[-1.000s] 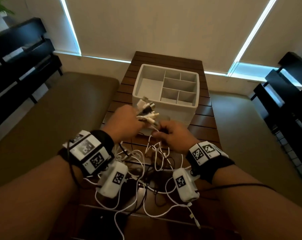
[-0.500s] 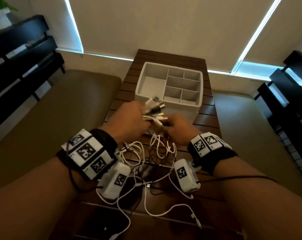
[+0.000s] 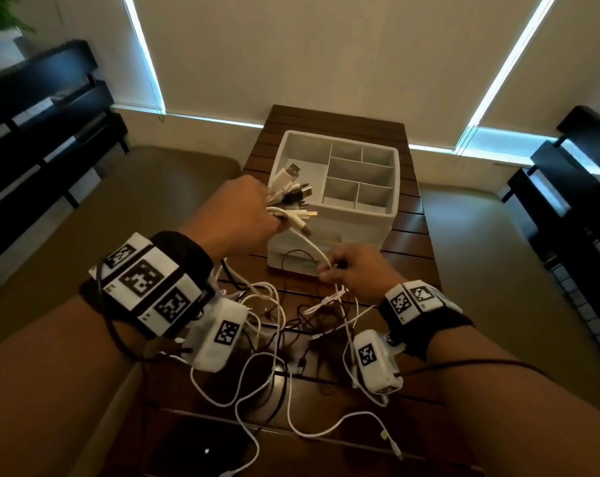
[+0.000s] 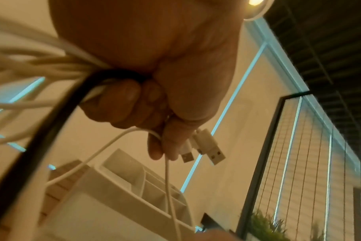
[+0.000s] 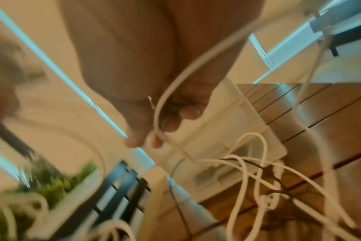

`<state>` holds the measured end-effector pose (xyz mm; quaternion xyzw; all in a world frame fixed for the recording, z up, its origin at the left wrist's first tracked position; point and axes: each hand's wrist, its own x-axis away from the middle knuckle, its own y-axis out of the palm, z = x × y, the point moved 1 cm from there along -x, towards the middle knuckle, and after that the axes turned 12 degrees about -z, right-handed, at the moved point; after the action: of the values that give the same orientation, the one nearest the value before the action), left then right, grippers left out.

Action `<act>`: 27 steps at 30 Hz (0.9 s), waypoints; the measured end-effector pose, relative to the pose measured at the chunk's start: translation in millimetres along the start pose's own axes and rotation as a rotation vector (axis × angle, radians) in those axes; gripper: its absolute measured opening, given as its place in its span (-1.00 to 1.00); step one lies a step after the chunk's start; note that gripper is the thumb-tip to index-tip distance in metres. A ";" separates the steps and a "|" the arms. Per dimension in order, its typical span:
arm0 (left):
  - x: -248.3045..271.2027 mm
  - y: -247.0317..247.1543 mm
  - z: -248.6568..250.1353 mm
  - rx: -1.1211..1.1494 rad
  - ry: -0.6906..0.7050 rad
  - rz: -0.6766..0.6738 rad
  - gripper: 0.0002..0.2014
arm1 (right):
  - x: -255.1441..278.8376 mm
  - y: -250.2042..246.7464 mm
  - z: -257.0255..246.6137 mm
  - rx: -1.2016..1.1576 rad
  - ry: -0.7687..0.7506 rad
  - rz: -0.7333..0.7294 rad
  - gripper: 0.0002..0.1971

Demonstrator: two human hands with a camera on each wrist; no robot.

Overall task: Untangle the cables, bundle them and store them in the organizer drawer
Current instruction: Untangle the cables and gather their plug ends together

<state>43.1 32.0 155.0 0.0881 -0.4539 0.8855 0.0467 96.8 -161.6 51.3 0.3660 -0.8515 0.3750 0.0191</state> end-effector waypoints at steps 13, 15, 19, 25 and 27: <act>1.9 -23.7 -0.9 0.053 -0.027 0.228 -0.65 | -1.9 -14.3 -3.2 0.212 0.029 -0.108 -0.82; -0.3 -28.4 -7.9 0.054 -0.045 0.253 -0.68 | 2.1 -22.2 -11.3 0.063 -0.036 -0.065 -0.82; -0.1 -36.1 -6.3 0.207 0.000 0.350 -0.65 | 1.3 -28.3 -12.8 0.192 -0.005 -0.076 -0.88; -0.1 -44.9 -3.6 0.161 0.003 0.408 -0.66 | 1.1 -19.1 -10.6 -0.026 0.004 0.018 -0.79; 1.4 -42.6 -2.4 0.061 -0.020 0.387 -0.66 | 1.7 -20.2 -12.9 -0.205 -0.029 0.121 -0.77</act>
<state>48.4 58.8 187.8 0.0095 -0.4356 0.8904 -0.1318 105.3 -163.3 73.8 0.3153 -0.9062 0.2810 0.0214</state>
